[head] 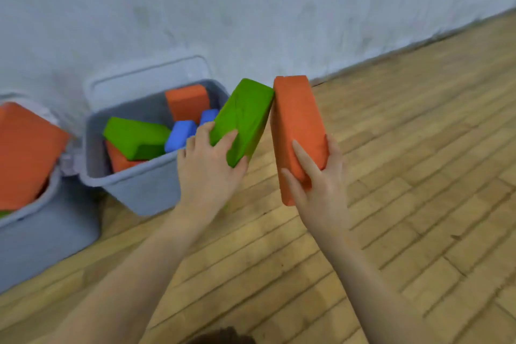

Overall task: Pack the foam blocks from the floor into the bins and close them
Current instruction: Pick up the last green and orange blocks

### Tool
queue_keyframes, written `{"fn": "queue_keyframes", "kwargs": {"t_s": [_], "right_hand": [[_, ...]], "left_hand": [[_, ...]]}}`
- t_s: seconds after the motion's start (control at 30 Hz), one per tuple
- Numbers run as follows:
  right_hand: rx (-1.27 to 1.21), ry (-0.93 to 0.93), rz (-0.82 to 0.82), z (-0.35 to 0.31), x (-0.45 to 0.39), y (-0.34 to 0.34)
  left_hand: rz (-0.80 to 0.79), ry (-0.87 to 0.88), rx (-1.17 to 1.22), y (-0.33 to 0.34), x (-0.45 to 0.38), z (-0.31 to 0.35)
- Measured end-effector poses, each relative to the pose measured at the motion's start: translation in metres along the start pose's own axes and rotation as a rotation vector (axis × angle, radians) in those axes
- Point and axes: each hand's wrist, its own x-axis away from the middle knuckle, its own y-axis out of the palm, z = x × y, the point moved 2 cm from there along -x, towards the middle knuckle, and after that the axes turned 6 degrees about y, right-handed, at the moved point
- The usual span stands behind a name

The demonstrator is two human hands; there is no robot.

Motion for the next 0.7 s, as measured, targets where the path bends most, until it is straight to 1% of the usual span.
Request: {"fn": "queue_keyframes", "kwargs": {"t_s": [0.07, 0.17, 0.27, 0.37, 0.43, 0.5, 0.57, 0.63, 0.67, 0.7], "right_hand": [[-0.058, -0.029, -0.050, -0.033, -0.013, 0.031], [-0.132, -0.089, -0.076, -0.074, -0.029, 0.081], [-0.173, -0.121, -0.091, -0.106, -0.052, 0.134], [-0.129, -0.156, -0.087, -0.128, -0.078, 0.187], [-0.046, -0.199, -0.063, -0.138, -0.095, 0.220], [0.013, -0.191, -0.055, -0.140, -0.108, 0.248], [0.098, -0.214, -0.060, -0.138, -0.119, 0.280], [0.175, -0.227, -0.124, -0.132, -0.125, 0.307], [0.172, -0.182, -0.188, -0.128, -0.124, 0.317], [0.151, -0.094, -0.256, -0.123, -0.122, 0.325]], "left_hand": [[0.010, -0.042, -0.067, -0.017, -0.007, -0.042], [0.051, -0.082, -0.117, -0.031, -0.019, -0.108], [0.070, -0.045, -0.186, -0.033, -0.036, -0.169], [0.100, 0.027, -0.257, -0.026, -0.058, -0.222], [0.109, 0.095, -0.325, -0.015, -0.070, -0.253], [0.104, 0.154, -0.396, 0.001, -0.081, -0.278], [0.077, 0.181, -0.443, 0.022, -0.094, -0.306], [0.004, 0.163, -0.450, 0.045, -0.100, -0.331], [-0.029, 0.123, -0.419, 0.056, -0.098, -0.342], [-0.062, 0.057, -0.365, 0.064, -0.093, -0.350]]}}
